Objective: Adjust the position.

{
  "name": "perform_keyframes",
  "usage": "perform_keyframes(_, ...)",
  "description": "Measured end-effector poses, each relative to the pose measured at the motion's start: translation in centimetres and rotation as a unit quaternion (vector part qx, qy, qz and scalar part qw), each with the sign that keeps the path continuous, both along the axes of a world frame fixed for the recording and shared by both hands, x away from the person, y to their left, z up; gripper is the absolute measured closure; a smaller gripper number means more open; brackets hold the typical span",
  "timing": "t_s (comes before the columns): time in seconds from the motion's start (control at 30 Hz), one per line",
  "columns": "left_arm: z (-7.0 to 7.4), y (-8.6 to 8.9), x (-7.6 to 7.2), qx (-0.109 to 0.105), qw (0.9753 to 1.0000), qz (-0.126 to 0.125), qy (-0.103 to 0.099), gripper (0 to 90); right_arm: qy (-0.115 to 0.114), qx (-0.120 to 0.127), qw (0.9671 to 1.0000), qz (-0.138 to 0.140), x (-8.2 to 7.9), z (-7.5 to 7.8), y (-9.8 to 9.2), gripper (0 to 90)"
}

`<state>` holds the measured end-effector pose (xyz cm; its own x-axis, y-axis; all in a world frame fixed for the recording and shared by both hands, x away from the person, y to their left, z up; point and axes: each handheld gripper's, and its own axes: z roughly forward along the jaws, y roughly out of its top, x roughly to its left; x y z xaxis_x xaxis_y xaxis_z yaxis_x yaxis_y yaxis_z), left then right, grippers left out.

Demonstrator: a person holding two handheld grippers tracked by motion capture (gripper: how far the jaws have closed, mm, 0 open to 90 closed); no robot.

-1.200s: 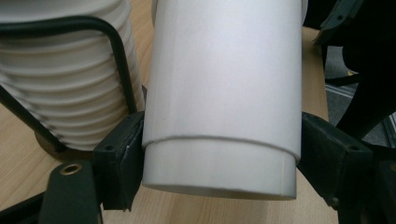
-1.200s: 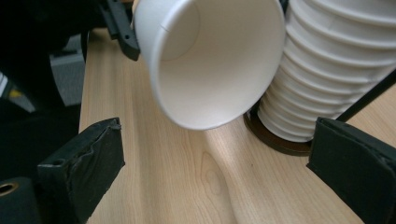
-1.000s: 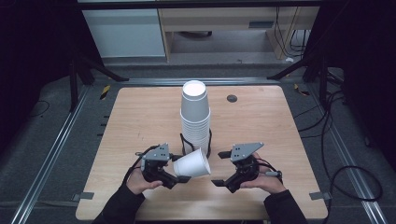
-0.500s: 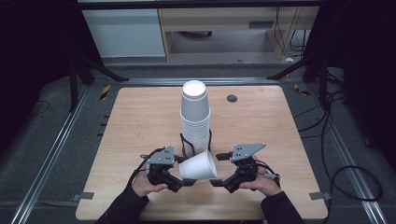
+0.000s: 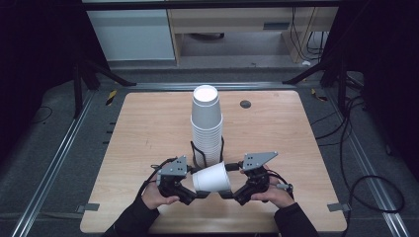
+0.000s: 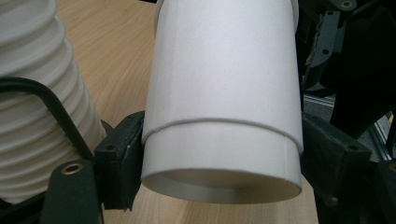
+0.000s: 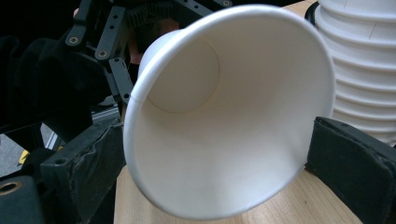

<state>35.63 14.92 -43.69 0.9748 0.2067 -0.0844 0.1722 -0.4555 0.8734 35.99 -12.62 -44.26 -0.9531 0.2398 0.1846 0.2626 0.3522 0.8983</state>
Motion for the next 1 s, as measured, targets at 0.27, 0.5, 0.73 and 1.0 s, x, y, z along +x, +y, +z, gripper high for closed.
perform_keyframes(0.27, -0.2, 0.6, 0.4, 0.003, 1.0000, 0.005, 0.005, 22.8, -0.006, -0.013, 0.9998, -0.010, 0.0, 0.0, -0.2, 4.4)
perform_keyframes(0.5, 0.1, 0.9, 0.3, -0.006, 1.0000, 0.004, 0.000, 22.7, -0.005, -0.007, 0.9999, -0.011, 0.0, 0.1, -0.3, 4.2)
perform_keyframes(0.73, 0.3, 0.3, -0.2, -0.004, 0.9999, -0.009, -0.006, 22.7, 0.001, 0.002, 1.0000, -0.006, 0.1, 0.1, -0.2, 3.7)
perform_keyframes(1.0, 0.3, -0.5, -0.7, 0.003, 0.9997, -0.022, -0.012, 22.7, 0.010, 0.004, 0.9999, 0.010, 0.0, -0.3, 0.5, 2.8)
